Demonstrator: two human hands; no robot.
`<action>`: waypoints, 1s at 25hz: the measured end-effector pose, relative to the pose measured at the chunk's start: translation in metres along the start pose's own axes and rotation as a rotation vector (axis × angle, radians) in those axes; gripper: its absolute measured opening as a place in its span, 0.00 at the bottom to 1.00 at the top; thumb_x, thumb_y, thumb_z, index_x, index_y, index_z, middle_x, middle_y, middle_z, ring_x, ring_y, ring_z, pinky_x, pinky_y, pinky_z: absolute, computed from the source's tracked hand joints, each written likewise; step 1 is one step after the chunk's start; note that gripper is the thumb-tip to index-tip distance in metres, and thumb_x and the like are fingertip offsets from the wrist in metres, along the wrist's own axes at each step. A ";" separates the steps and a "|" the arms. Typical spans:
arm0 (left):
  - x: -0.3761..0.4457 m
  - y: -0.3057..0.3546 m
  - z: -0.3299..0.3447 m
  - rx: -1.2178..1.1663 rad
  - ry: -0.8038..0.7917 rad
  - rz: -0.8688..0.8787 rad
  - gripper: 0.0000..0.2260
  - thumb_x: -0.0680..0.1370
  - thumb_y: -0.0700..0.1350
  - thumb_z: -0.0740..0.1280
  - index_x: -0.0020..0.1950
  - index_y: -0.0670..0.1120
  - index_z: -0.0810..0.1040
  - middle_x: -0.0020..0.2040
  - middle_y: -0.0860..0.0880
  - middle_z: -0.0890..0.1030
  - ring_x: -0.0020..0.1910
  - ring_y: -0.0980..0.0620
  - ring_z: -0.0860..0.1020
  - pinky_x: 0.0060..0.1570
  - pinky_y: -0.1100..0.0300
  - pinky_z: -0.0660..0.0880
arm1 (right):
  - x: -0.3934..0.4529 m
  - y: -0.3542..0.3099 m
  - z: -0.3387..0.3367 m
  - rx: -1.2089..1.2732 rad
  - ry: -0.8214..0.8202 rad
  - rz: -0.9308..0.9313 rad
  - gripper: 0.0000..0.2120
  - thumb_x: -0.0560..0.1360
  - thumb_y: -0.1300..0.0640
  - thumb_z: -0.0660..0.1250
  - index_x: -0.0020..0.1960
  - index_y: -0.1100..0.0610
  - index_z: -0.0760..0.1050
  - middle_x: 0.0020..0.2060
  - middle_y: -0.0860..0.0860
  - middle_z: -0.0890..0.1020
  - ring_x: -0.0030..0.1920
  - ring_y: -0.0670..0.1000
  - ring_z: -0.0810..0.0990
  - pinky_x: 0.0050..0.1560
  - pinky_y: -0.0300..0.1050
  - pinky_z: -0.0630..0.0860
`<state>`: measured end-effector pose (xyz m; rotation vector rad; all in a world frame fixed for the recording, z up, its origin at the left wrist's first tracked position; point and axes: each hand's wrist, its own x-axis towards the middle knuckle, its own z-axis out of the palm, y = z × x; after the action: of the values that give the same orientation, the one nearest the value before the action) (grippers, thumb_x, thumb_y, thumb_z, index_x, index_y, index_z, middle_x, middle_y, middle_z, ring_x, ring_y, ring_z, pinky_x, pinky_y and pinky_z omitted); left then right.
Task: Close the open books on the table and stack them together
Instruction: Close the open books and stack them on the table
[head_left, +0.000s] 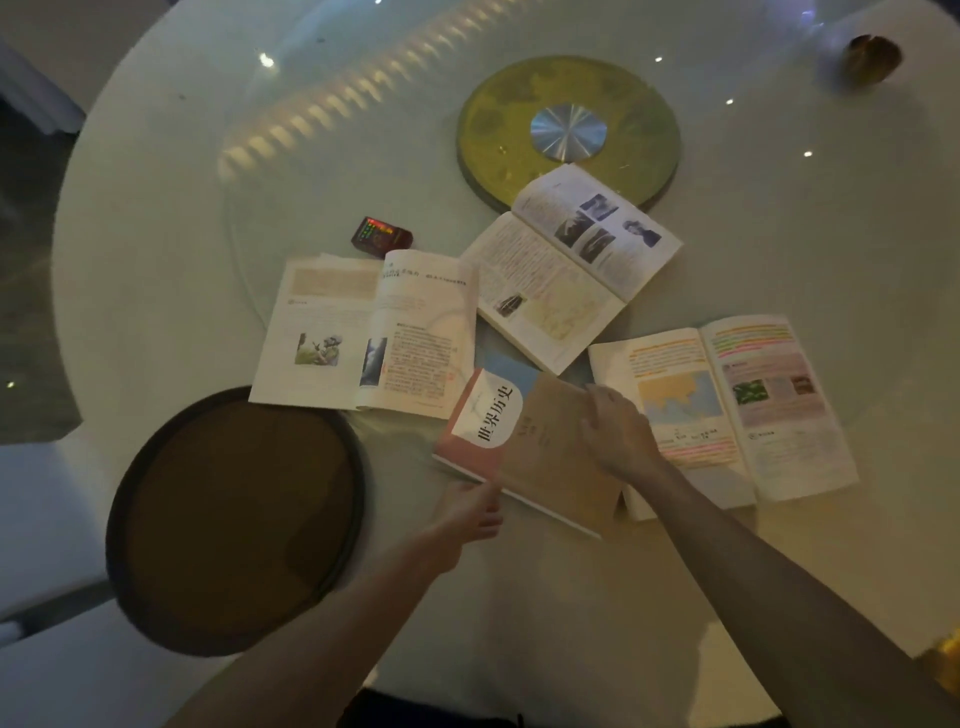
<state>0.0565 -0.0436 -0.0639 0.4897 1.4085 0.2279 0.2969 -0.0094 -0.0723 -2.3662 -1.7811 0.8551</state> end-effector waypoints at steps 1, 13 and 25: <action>0.001 0.000 0.003 -0.007 0.015 0.006 0.08 0.79 0.48 0.70 0.48 0.45 0.74 0.41 0.44 0.73 0.40 0.47 0.73 0.37 0.58 0.73 | 0.003 0.001 0.001 -0.075 -0.017 0.006 0.23 0.82 0.57 0.61 0.76 0.60 0.68 0.72 0.60 0.74 0.70 0.63 0.72 0.67 0.59 0.71; 0.010 -0.007 0.001 0.292 0.462 0.316 0.07 0.79 0.47 0.69 0.54 0.45 0.77 0.48 0.47 0.83 0.43 0.52 0.81 0.42 0.53 0.82 | -0.068 0.014 0.029 0.210 0.001 0.252 0.10 0.84 0.53 0.61 0.51 0.59 0.75 0.46 0.55 0.81 0.45 0.56 0.80 0.45 0.53 0.78; 0.021 0.025 -0.025 0.738 0.329 0.607 0.05 0.80 0.45 0.65 0.46 0.47 0.79 0.44 0.49 0.82 0.43 0.50 0.81 0.39 0.57 0.78 | -0.102 -0.010 0.054 0.626 0.083 0.543 0.04 0.76 0.60 0.67 0.44 0.57 0.74 0.40 0.51 0.79 0.44 0.56 0.79 0.40 0.49 0.71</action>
<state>0.0389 -0.0075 -0.0730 1.5527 1.6139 0.2787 0.2447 -0.1132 -0.0742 -2.3802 -0.6690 1.1279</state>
